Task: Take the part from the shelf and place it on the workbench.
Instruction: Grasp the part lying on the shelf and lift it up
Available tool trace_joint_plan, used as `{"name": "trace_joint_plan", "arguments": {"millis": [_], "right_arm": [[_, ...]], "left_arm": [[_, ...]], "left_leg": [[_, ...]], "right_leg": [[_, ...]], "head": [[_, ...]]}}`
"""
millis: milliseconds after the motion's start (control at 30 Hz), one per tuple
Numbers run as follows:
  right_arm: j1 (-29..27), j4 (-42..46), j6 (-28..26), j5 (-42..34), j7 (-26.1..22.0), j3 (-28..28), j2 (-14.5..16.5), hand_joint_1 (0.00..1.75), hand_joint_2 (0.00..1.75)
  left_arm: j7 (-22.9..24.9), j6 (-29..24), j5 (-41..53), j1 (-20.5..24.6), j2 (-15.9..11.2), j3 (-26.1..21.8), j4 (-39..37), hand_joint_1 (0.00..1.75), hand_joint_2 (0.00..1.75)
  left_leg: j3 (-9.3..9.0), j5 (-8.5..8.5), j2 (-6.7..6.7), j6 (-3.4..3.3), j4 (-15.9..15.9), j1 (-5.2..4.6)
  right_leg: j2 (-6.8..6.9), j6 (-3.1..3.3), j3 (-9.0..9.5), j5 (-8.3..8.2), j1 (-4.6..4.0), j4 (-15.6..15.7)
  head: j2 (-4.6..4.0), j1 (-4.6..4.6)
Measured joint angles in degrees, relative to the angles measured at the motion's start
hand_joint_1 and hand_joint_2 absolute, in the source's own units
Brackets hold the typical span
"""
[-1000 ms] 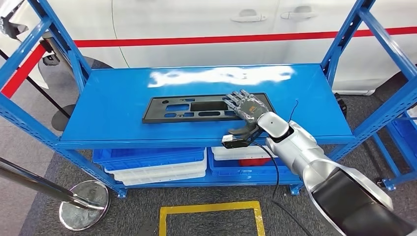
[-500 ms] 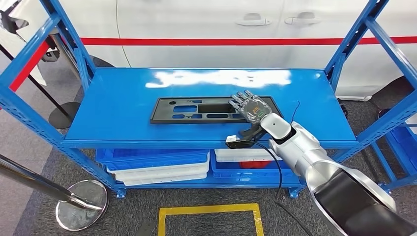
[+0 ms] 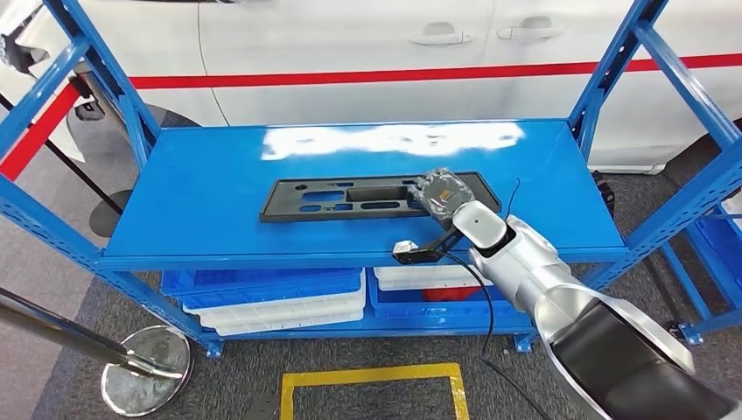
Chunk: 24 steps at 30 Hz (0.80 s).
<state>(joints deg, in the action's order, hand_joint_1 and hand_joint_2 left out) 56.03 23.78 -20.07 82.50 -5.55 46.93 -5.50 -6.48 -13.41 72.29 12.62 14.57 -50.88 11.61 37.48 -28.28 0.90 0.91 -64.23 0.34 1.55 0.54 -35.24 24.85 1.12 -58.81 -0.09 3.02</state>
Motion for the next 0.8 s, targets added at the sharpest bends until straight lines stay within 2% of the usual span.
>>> {"name": "trace_joint_plan", "arguments": {"millis": [67,100,133,167,233,267,300,367,433,467,533,567,600,633,667,733,767,800], "right_arm": [[0.0,0.0,-0.2,0.0,-0.2,0.0,-0.2,1.75,1.75],[0.0,0.0,-0.3,-0.1,-0.3,0.0,-0.3,1.75,1.75],[0.0,0.0,-0.4,-0.1,-0.4,0.0,-0.3,1.75,1.75],[0.0,0.0,-0.5,-0.1,-0.4,0.0,-0.3,1.75,1.75],[0.1,0.0,-0.5,-0.1,-0.5,0.0,-0.3,1.75,1.75],[0.1,0.0,-0.6,-0.1,-0.6,0.0,-0.4,1.75,1.75],[0.1,0.0,-0.7,-0.1,-0.7,0.0,-0.5,1.75,1.75],[0.1,0.0,-0.9,-0.5,-1.0,-0.1,-0.7,1.75,1.75],[0.2,0.0,-1.5,-2.6,-2.3,-0.7,-0.7,1.75,1.75],[0.2,0.2,-1.9,-5.1,-3.9,-1.5,-0.7,1.75,1.75],[0.4,1.3,-2.3,-12.3,-8.8,-4.4,-0.6,1.75,1.75],[0.6,2.4,-1.7,-16.4,-11.6,-6.4,-0.6,1.75,1.75],[0.9,4.0,-0.3,-20.2,-14.0,-8.5,-0.5,1.75,1.75],[1.5,5.9,2.0,-23.7,-15.7,-10.4,-0.4,1.75,1.75],[2.2,8.4,4.9,-27.0,-17.0,-12.2,-0.4,1.75,1.75],[4.1,14.0,11.2,-33.5,-18.1,-15.1,-0.4,1.75,1.75],[5.1,16.8,14.2,-36.9,-18.4,-16.4,-0.3,1.75,1.75],[6.0,19.4,17.0,-40.6,-18.7,-17.5,-0.3,1.75,1.75]], "left_arm": [[0.1,0.0,0.2,-0.1,0.0,0.0,0.0,0.00,0.00],[0.1,0.0,0.2,-0.2,0.0,0.0,0.0,0.00,0.00],[0.1,0.0,0.2,-0.2,0.0,0.0,0.0,0.00,0.00],[0.1,0.0,0.2,-0.3,0.0,0.0,0.0,0.00,0.00],[0.1,0.0,0.2,-0.2,0.0,0.0,0.0,0.00,0.00],[0.1,0.0,0.3,-0.2,0.0,0.0,0.0,0.00,0.00],[0.1,0.0,0.3,-0.2,0.0,0.0,0.0,0.00,0.00],[0.1,0.0,0.3,-0.2,0.0,0.0,0.0,0.00,0.00],[0.1,-0.1,0.3,-0.2,0.0,0.0,0.0,0.00,0.00],[0.0,-0.1,0.3,-0.1,0.0,0.0,0.0,0.00,0.00],[-0.3,-0.1,0.3,-0.1,0.0,0.0,0.0,0.00,0.00],[-0.5,0.0,0.2,-0.1,0.0,0.0,0.0,0.00,0.44],[-0.8,0.1,0.1,-0.2,0.0,0.0,0.0,0.00,0.87],[-1.2,0.2,-0.1,-0.3,-0.1,0.0,0.0,0.00,1.31],[-1.5,0.3,-0.3,-0.5,-0.1,0.0,0.0,0.00,1.75],[-2.1,0.4,-0.6,-0.7,-0.2,-0.2,0.0,0.00,1.75],[-2.4,0.5,-0.8,-0.8,-0.2,-0.3,0.0,0.00,1.75],[-2.6,0.5,-1.0,-0.9,-0.3,-0.4,0.0,0.00,1.75]], "left_leg": [[3.45,-3.52,-0.04,0.41,-7.5,0.05],[4.65,-4.20,-0.05,0.50,-10.1,0.06],[4.91,-3.78,-0.06,0.50,-10.6,0.06],[4.02,-2.29,-0.05,0.40,-8.6,0.07],[0.23,1.51,0.14,0.00,-0.8,0.04],[-1.35,2.77,0.29,-0.32,2.6,-0.04],[-2.27,3.34,0.43,-0.66,4.6,-0.14],[-2.53,3.53,0.49,-1.38,5.5,-0.34],[-2.80,4.01,0.41,-2.17,6.1,-0.12],[-2.93,4.30,0.37,-2.54,6.5,0.01],[-2.94,4.57,0.34,-2.93,6.7,0.12],[-2.86,4.57,0.30,-2.99,6.7,0.12],[-2.82,4.54,0.29,-2.99,6.6,0.12],[-2.79,4.46,0.28,-2.96,6.5,0.14],[-2.79,4.34,0.27,-2.88,6.3,0.17],[-2.73,3.92,0.28,-2.50,5.8,0.22],[-2.61,3.69,0.29,-2.22,5.5,0.12],[-2.44,3.57,0.29,-1.92,5.2,0.02]], "right_leg": [[0.10,0.24,0.02,0.03,-0.09,0.0],[0.10,0.28,0.04,0.05,-0.14,0.0],[0.06,0.28,0.08,0.06,-0.17,0.0],[0.00,0.25,0.15,0.08,-0.18,0.0],[-0.18,0.07,0.32,0.16,-0.25,-0.1],[-0.34,-0.14,0.35,0.19,-0.33,-0.1],[-0.46,-0.42,0.35,0.19,-0.38,-0.2],[-0.64,-1.13,0.32,0.05,-0.41,0.0],[-0.70,-1.73,0.06,0.46,-0.26,-0.3],[-0.77,-1.92,-0.56,1.45,-0.22,-1.6],[-0.90,-2.10,-3.36,4.98,-0.13,-7.8],[-0.94,-2.20,-5.20,6.73,-0.07,-11.9],[-0.94,-2.32,-6.65,7.68,0.03,-15.1],[-0.93,-2.43,-7.24,7.48,0.15,-16.3],[-0.91,-2.49,-6.77,6.18,0.28,-15.3],[-0.58,-2.48,-3.50,2.19,0.42,-8.3],[-0.41,-2.38,-1.84,0.91,0.33,-4.7],[-0.27,-2.21,-0.79,0.37,0.24,-2.3]], "head": [[0.00,0.00],[0.00,0.00],[0.00,0.00],[0.00,0.00],[0.00,0.00],[0.00,0.00],[0.00,0.00],[0.00,0.00],[0.00,-0.01],[0.00,-0.01],[0.00,-0.02],[0.00,-0.02],[0.00,-0.02],[0.00,-0.02],[0.00,-0.02],[0.00,-0.02],[0.00,-0.02],[-0.01,-0.01]]}}
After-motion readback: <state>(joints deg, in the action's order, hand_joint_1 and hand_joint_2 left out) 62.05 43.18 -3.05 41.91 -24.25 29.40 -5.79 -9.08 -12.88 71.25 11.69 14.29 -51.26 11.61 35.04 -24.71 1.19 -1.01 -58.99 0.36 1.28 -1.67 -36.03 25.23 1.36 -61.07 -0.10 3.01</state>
